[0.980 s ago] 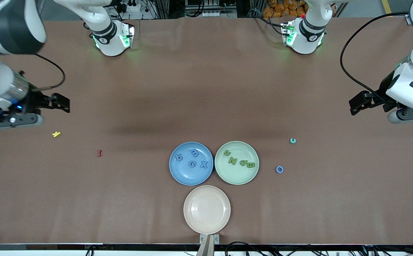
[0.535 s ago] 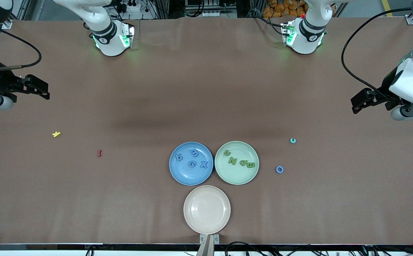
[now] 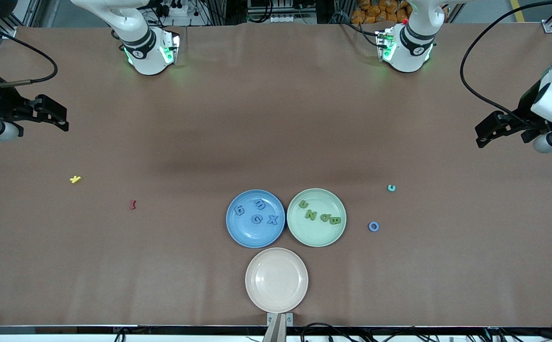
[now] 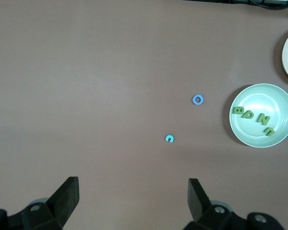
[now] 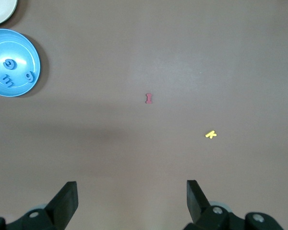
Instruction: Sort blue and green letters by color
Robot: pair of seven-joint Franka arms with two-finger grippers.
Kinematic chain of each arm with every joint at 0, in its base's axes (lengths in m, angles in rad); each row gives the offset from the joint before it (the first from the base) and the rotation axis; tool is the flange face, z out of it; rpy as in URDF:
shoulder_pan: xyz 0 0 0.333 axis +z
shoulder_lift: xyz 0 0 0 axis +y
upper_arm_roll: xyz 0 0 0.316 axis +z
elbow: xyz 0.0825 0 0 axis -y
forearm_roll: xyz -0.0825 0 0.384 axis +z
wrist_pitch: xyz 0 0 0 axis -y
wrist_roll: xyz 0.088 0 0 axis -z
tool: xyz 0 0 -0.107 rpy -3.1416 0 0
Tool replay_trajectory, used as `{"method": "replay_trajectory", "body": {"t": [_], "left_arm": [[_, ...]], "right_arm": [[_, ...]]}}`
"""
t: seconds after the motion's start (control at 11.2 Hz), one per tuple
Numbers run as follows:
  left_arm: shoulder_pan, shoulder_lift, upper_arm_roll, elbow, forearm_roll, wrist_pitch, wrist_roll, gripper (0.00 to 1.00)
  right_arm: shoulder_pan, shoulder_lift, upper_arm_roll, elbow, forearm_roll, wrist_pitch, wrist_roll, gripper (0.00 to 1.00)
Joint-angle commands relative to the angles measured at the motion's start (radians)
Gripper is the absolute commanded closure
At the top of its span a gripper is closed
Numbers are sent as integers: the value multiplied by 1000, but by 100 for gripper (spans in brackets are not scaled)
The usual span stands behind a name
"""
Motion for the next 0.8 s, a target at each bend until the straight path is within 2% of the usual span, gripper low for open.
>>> {"method": "replay_trajectory", "body": {"t": [0.0,0.18,0.36,0.71], "left_arm": [[8,-58,4,-53,-30,-4,-1,0],[8,-56,4,-50,-38,-4,1,0],[8,-56,4,-50,-97,-15,19,0],[7,-53,4,-44,-99,-73,42,0]], "right_arm": [[2,8,-3,19,5,0,9,0],[2,8,-3,21,5,0,9,0],[0,8,-3,22,7,13,8,0],[0,5,-6,21,8,4,8,0]]}}
